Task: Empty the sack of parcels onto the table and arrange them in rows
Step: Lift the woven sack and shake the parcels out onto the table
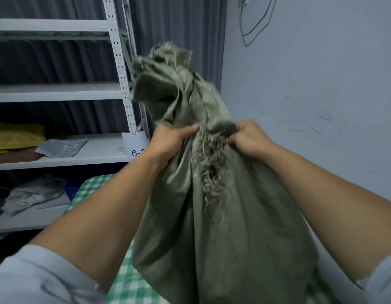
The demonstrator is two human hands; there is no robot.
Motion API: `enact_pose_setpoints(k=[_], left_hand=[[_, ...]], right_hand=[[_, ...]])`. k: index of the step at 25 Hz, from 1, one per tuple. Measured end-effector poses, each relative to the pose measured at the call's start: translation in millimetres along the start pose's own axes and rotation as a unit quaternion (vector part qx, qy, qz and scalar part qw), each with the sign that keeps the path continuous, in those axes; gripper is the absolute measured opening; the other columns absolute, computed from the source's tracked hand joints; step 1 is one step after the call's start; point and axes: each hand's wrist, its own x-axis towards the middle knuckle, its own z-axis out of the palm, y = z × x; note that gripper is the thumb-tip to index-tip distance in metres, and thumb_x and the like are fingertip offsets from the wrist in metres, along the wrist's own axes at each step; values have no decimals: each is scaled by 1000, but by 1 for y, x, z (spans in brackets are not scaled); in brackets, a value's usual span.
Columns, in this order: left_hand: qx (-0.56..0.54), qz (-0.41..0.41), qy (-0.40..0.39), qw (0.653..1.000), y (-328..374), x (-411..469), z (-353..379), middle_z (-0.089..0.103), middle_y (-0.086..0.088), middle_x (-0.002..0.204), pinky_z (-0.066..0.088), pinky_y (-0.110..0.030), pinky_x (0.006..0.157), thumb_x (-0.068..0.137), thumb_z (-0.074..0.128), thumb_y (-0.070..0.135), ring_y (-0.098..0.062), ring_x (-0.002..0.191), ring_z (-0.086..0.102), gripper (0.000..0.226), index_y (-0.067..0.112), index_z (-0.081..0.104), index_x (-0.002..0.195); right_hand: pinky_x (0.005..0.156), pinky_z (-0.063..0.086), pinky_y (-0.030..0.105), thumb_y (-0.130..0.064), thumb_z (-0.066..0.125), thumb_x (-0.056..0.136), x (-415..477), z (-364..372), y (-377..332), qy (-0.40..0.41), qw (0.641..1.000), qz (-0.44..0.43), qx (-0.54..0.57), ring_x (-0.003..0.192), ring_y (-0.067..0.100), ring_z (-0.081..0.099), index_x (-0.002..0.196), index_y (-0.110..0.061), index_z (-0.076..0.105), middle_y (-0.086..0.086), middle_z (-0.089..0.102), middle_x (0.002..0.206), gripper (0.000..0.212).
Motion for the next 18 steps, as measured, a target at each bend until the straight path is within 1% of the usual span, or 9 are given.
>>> enact_pose_setpoints(k=[2, 3, 6, 8, 11, 12, 14, 16, 18], left_hand=[[-7, 28, -5, 1000, 25, 14, 4, 76, 3, 106, 59, -20, 80, 86, 78, 11, -10, 93, 74, 31, 15, 68, 115], [25, 29, -4, 999, 26, 21, 4, 76, 4, 105, 59, -22, 82, 85, 79, 14, -10, 92, 74, 32, 16, 69, 115], [166, -3, 13, 986, -4, 17, -7, 77, 6, 100, 57, -39, 95, 81, 83, 19, -13, 92, 73, 33, 18, 74, 112], [215, 11, 32, 976, -15, 12, -11, 77, 7, 99, 56, -39, 96, 77, 85, 21, -14, 93, 72, 32, 18, 76, 108], [146, 7, 67, 987, -4, 11, -11, 73, 11, 89, 58, -20, 76, 81, 82, 13, -5, 79, 70, 27, 15, 73, 107], [115, -6, 77, 990, 1, 9, -10, 72, 11, 86, 57, -20, 72, 84, 78, 11, -7, 78, 70, 23, 15, 72, 106], [85, -24, 102, 991, 5, 3, -9, 73, 7, 88, 58, -27, 77, 86, 73, 10, -17, 85, 72, 14, 17, 71, 98], [59, 1, 144, 988, 16, 0, -8, 74, 3, 93, 58, -29, 81, 82, 69, 7, -19, 91, 72, 18, 16, 70, 98], [0, 58, 186, 981, 40, 12, -6, 74, 1, 94, 58, -25, 79, 79, 67, 0, -12, 87, 72, 22, 12, 69, 98]], right_hand=[[59, 39, 30, -6, 64, 80, 7, -20, -26, 86, 996, -14, 35, 61, 17, 52, 61, -9, 58, 1, 55, 61, 20], [59, 39, 30, -7, 63, 79, 9, -23, -30, 101, 994, -19, 33, 61, 19, 53, 60, -10, 56, 1, 54, 59, 21], [70, 52, 35, -8, 58, 81, 4, -3, -6, 39, 997, -16, -60, 76, 28, 66, 76, -7, 66, 7, 68, 72, 10], [74, 55, 39, -7, 56, 86, -1, 9, 16, 20, 996, -1, -89, 81, 30, 67, 85, -9, 70, 8, 71, 80, 14], [72, 52, 39, -6, 59, 91, 3, 10, 17, 28, 999, -6, -46, 79, 29, 66, 86, -9, 68, 9, 69, 81, 11], [73, 51, 38, -8, 62, 92, 2, 11, 14, 18, 1000, -11, -20, 78, 27, 66, 86, -10, 69, 8, 69, 82, 9], [76, 51, 32, -19, 73, 90, -9, 13, 9, -48, 998, -18, 43, 77, 16, 67, 96, -16, 72, -1, 72, 86, 7], [83, 52, 26, -34, 83, 82, -21, 16, 2, -138, 988, -21, 70, 91, 6, 69, 115, -23, 70, -11, 74, 100, 37], [87, 51, 21, -41, 88, 74, -20, 16, -9, -166, 981, -40, 94, 98, 1, 69, 120, -27, 70, -16, 74, 106, 51]])
